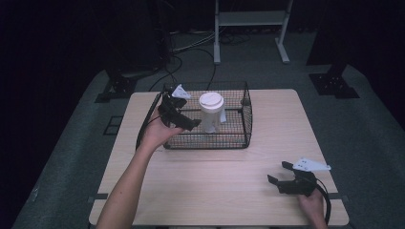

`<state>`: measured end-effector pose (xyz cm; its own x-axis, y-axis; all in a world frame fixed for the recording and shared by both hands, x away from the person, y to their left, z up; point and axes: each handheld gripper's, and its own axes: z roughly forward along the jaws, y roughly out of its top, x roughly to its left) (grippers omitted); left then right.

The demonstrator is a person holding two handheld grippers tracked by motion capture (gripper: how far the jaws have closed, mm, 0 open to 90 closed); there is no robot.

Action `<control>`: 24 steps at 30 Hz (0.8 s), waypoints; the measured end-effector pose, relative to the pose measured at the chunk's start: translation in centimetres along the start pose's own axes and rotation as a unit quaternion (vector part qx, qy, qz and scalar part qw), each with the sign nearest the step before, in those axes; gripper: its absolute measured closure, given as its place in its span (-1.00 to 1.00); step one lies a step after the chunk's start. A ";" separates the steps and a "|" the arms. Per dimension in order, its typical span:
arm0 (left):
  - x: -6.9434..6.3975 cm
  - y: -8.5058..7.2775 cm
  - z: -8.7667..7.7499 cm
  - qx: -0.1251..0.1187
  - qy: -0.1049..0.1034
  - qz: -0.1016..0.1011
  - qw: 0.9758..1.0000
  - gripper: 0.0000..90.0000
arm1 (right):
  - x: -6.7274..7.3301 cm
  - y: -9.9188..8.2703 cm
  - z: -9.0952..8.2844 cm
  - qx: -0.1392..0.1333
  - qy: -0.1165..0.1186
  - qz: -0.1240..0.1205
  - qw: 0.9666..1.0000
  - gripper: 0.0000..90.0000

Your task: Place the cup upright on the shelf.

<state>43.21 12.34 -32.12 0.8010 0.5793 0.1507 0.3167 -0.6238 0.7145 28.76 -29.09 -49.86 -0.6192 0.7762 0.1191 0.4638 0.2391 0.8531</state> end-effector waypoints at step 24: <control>-2.3 -3.3 -2.1 -0.018 -0.014 0.023 0.999 -1.00 | 0.0 0.0 0.0 0.000 -0.001 -0.001 1.000 -0.71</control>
<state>39.30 14.18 -33.39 0.8283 0.5351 0.1660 0.2602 -0.6299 0.7318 28.77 -29.06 -49.89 -0.6186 0.7772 0.1154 0.4625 0.2415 0.8531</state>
